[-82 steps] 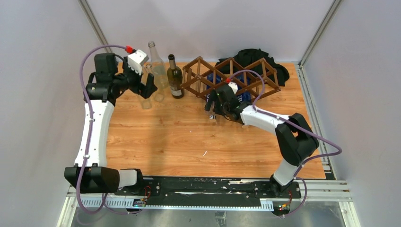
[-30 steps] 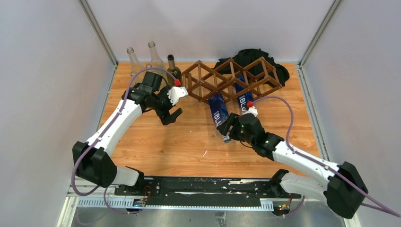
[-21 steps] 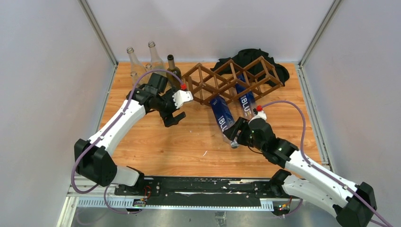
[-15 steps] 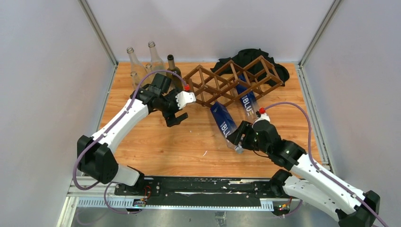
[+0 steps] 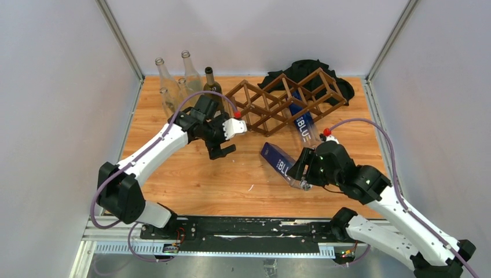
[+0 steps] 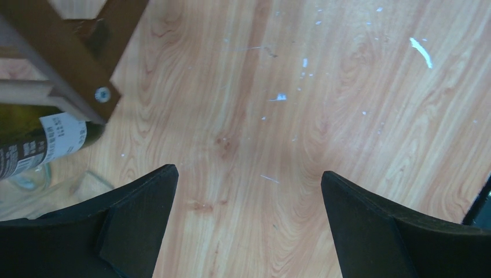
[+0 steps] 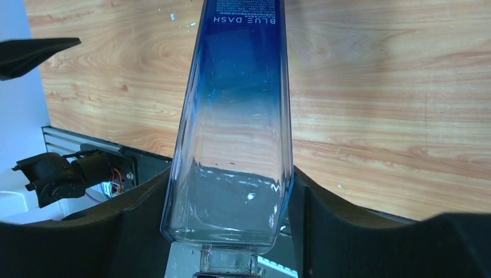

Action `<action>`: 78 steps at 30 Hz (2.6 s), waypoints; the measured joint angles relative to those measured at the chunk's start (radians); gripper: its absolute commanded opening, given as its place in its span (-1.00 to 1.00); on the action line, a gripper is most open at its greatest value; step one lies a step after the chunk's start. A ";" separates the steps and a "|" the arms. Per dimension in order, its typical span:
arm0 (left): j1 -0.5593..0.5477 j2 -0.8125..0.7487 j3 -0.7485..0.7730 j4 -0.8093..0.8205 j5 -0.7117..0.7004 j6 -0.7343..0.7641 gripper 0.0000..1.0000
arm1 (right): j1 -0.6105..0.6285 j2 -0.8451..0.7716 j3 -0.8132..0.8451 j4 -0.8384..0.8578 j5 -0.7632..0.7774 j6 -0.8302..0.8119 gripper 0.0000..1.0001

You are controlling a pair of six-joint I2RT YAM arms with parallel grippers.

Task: Take the wine bottle off the wine rack

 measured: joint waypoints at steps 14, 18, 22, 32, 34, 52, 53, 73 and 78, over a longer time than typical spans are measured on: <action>-0.133 -0.485 -0.081 0.013 0.246 0.113 1.00 | 0.012 0.460 0.418 -0.151 -0.231 -0.090 -1.00; -0.176 -0.517 -0.191 0.111 0.266 0.046 1.00 | 0.041 0.588 0.544 -0.169 -0.276 -0.115 -1.00; -0.205 -0.523 -0.269 0.171 0.262 -0.020 1.00 | 0.072 0.674 0.636 -0.158 -0.313 -0.128 -1.00; -0.212 -0.544 -0.308 0.320 0.236 -0.124 1.00 | 0.117 0.796 0.783 -0.113 -0.373 -0.127 -1.00; -0.212 -0.544 -0.316 0.326 0.234 -0.123 0.98 | 0.119 0.811 0.794 -0.096 -0.386 -0.127 -1.00; -0.214 -0.515 -0.333 0.317 0.171 -0.140 -1.00 | 0.081 0.790 0.790 -0.026 -0.461 -0.171 0.79; -0.211 -0.510 -0.333 0.311 0.169 -0.145 -1.00 | 0.067 0.767 0.784 -0.011 -0.468 -0.174 0.81; 0.058 -0.500 -0.174 0.251 0.385 -0.504 -1.00 | 0.013 0.549 0.548 0.266 -0.512 -0.401 0.92; 0.095 -0.502 -0.082 0.253 0.500 -0.613 -1.00 | 0.079 0.534 0.445 0.442 -0.542 -0.474 0.93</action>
